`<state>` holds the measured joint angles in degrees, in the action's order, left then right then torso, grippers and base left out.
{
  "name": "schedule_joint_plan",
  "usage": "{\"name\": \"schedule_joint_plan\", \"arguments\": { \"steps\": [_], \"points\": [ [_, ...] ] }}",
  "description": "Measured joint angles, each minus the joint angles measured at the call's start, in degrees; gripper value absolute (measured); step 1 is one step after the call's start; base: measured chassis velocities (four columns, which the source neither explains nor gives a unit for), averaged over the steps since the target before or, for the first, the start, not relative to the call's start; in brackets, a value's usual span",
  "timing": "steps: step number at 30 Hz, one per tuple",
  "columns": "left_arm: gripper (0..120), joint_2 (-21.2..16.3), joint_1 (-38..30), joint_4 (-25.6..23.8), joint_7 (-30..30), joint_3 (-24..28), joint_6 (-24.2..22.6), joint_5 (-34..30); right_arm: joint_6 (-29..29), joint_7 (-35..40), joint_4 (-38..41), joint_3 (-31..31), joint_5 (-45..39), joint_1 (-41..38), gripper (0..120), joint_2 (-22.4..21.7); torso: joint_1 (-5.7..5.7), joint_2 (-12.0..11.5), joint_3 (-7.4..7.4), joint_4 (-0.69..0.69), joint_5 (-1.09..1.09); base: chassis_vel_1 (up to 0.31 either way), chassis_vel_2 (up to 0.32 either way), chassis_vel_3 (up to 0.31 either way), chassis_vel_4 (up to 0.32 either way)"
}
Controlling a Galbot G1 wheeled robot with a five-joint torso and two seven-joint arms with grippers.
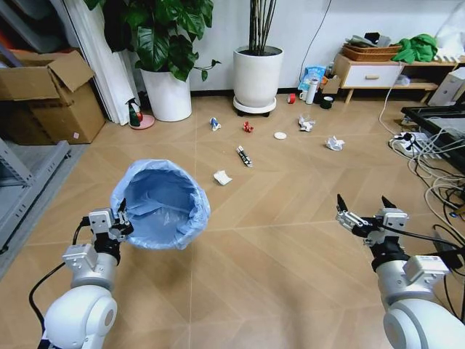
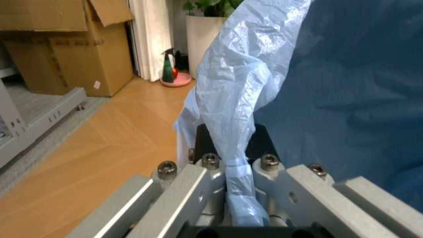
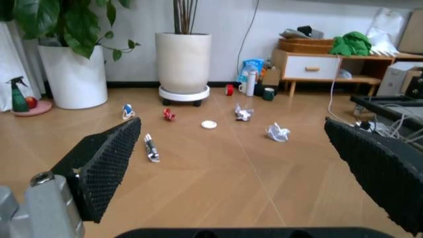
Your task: Pick up the trash bin and place the garbage on the floor into it.
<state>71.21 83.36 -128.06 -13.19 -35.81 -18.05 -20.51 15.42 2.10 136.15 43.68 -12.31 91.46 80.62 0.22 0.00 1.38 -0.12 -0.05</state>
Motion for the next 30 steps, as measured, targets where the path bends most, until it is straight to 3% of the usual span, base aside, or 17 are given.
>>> {"name": "schedule_joint_plan", "arguments": {
  "steps": [17, 30],
  "points": [
    [0, 0.28, 0.68, -1.52, 0.07, 0.03, 0.07, 0.39, -0.71, -0.46, 0.41, -0.33, 1.37, 0.35, 100, 0.42, 0.0, 0.0, 0.0, -0.01, 0.0, -0.184, 0.182, 0.184, -0.181],
    [0, 0.28, 0.99, -1.89, 0.4, 0.09, 0.3, 0.83, -1.09, -0.71, 0.44, -0.54, 1.96, 0.48, 100, 0.65, 0.0, 0.0, 0.0, -0.02, 0.04, -0.186, 0.274, 0.183, -0.267]
  ]
}}
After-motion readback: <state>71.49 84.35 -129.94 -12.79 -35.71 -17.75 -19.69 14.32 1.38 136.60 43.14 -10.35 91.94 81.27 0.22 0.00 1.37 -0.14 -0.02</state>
